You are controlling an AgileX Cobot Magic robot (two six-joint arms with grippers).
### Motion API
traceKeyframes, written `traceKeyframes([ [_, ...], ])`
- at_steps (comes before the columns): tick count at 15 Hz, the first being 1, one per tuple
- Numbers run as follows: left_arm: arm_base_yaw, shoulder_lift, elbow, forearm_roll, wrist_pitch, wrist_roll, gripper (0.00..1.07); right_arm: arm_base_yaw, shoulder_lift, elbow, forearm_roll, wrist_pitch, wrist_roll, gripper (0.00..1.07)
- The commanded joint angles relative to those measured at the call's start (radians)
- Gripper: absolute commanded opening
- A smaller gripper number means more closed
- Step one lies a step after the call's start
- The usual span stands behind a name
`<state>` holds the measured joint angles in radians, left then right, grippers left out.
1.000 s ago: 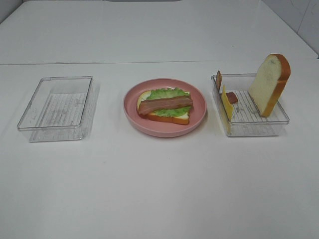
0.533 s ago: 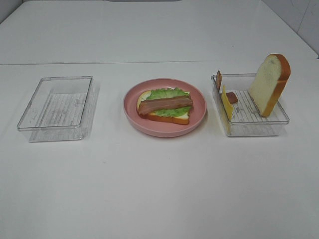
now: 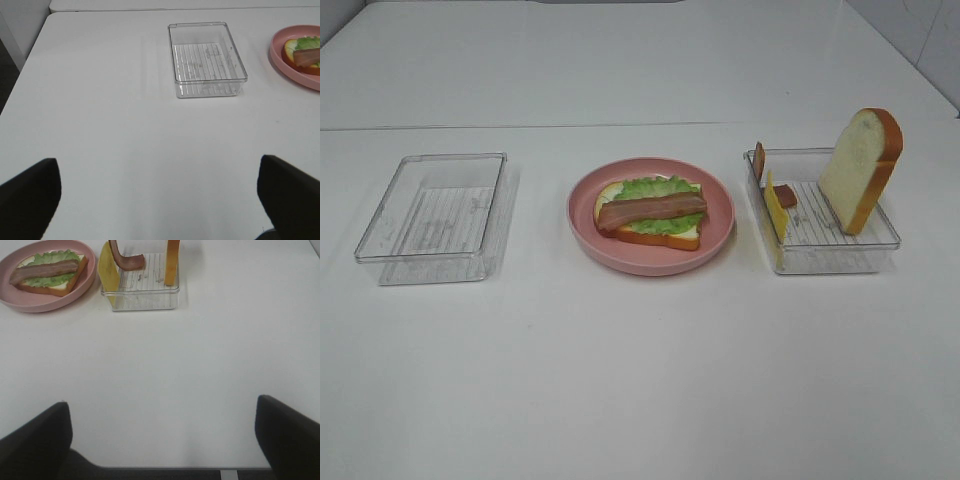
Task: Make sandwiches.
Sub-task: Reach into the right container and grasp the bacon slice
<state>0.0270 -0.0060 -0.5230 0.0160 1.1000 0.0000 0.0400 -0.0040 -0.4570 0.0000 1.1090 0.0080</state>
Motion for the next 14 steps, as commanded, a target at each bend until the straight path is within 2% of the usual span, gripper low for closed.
traceKeyframes([
  [1, 0.003, -0.006, 0.007, 0.000, -0.030, 0.000, 1.02, -0.003, -0.028, 0.001, 0.000, -0.006, -0.002, 0.96],
  [14, 0.003, -0.021, 0.007, 0.000, -0.031, 0.000, 1.02, -0.003, -0.028, 0.001, 0.000, -0.006, -0.002, 0.96],
])
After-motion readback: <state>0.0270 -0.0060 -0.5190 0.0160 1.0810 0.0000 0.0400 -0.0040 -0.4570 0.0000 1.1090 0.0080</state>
